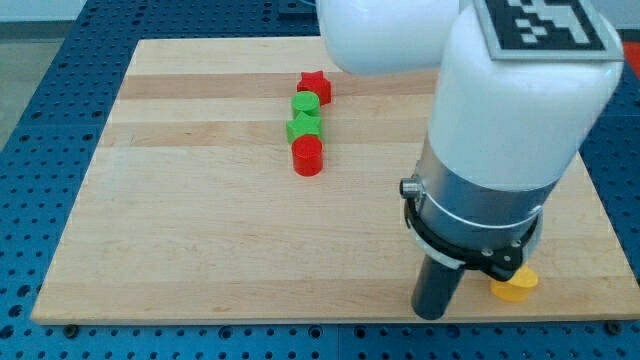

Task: Form a vertical line using the yellow blocks and blue blocks

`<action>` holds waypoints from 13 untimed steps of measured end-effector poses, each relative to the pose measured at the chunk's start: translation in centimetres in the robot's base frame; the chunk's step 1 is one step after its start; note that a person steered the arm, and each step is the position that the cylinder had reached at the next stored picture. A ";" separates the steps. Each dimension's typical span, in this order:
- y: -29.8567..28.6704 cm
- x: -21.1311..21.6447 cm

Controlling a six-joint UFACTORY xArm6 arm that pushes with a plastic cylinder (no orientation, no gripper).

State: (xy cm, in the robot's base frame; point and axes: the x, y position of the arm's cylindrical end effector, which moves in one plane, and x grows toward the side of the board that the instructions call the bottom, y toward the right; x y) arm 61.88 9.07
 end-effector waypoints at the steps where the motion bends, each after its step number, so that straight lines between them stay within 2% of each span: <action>1: 1.1 0.0; 3: 0.8 -0.1; 4: 1.6 -1.6; 5: 3.9 -1.5; 8: 6.0 -2.6; 12: 6.0 -9.6; 13: 5.2 -10.0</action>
State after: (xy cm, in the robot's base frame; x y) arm 51.86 14.29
